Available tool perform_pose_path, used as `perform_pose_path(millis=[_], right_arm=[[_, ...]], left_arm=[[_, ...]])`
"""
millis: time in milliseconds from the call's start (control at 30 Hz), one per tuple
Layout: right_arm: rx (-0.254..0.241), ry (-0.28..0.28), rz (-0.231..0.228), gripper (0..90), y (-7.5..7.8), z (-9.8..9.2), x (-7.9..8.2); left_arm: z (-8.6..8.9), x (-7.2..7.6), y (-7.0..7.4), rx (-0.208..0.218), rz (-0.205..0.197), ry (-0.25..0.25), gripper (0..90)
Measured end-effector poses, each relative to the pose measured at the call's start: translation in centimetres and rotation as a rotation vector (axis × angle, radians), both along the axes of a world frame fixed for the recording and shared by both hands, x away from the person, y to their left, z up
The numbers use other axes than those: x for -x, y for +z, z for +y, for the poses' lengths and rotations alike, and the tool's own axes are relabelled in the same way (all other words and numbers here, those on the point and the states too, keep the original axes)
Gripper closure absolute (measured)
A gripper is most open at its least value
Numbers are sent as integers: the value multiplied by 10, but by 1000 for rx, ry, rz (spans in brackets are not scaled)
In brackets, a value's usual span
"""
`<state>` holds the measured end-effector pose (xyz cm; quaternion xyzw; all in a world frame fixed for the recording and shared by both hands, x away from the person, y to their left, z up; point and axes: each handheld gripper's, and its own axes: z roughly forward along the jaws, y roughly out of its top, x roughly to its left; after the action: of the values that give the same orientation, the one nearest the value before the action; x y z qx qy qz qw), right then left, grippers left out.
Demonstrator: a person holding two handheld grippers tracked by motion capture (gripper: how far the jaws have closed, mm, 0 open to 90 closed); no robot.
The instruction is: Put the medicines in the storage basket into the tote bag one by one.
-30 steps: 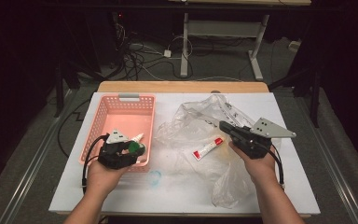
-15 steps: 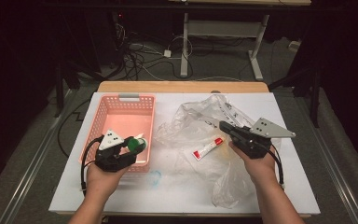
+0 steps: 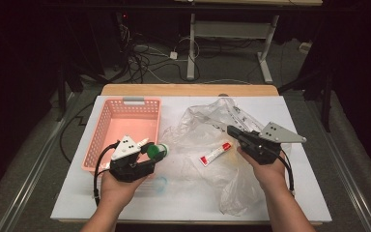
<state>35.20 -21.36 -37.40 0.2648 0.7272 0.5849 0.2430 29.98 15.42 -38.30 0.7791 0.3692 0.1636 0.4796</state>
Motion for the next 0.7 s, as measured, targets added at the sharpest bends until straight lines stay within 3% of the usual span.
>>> perform_pose_path(millis=[400,700], right_arm=[[-2,2,-3,900,1,-1,0],[-1,0,-7,900,1,-1,1]], left_arm=[[-41,-5,-3,-6,5,-85,507],[-81,-11,-17,-18,20,-145,507]])
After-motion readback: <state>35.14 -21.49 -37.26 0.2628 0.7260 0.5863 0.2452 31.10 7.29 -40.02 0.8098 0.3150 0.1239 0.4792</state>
